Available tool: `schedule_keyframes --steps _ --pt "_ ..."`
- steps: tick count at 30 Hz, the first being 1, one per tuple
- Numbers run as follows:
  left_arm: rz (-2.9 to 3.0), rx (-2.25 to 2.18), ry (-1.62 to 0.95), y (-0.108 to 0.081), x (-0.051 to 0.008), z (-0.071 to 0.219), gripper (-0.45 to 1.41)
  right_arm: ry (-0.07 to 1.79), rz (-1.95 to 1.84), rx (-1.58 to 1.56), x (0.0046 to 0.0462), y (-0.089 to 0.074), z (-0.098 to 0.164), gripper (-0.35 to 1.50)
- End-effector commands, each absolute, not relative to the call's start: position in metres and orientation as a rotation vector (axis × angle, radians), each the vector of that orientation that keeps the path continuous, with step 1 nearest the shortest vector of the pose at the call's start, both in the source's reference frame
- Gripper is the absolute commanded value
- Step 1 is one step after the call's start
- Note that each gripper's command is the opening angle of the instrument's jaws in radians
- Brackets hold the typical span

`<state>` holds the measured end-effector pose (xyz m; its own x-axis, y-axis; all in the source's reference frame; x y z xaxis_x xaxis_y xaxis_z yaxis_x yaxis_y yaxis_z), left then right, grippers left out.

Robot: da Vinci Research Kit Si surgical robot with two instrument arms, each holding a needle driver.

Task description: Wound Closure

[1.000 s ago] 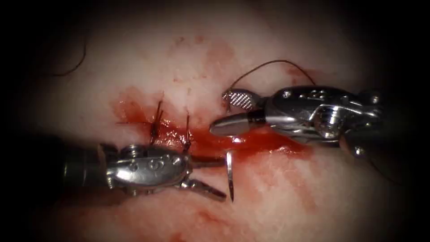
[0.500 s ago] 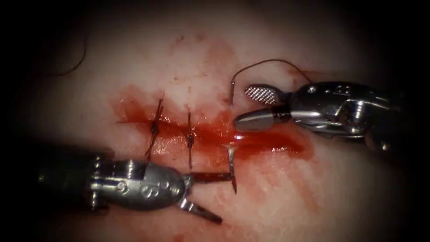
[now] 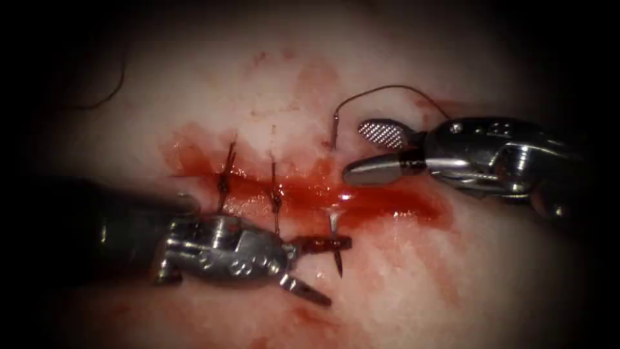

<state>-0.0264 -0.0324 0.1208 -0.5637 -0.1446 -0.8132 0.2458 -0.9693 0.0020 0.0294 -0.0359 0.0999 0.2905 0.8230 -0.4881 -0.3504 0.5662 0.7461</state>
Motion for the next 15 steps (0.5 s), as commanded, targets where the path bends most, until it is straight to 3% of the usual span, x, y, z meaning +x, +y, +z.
schedule_keyframes --steps 1,12,14,15 --pt "-2.600 1.327 0.153 -0.0324 -0.0270 0.1219 0.66 0.993 0.841 0.567 0.0303 -0.0360 0.1003 0.86" --pt "-2.640 1.326 0.086 -0.0316 -0.0277 0.1232 0.57 0.996 0.840 0.566 0.0303 -0.0362 0.1004 0.83" --pt "-2.642 1.359 0.069 -0.0316 -0.0281 0.1230 0.40 0.996 0.841 0.562 0.0303 -0.0363 0.1005 0.78" --pt "-2.691 1.364 0.062 -0.0316 -0.0279 0.1227 0.15 0.996 0.841 0.562 0.0303 -0.0363 0.1005 0.78"
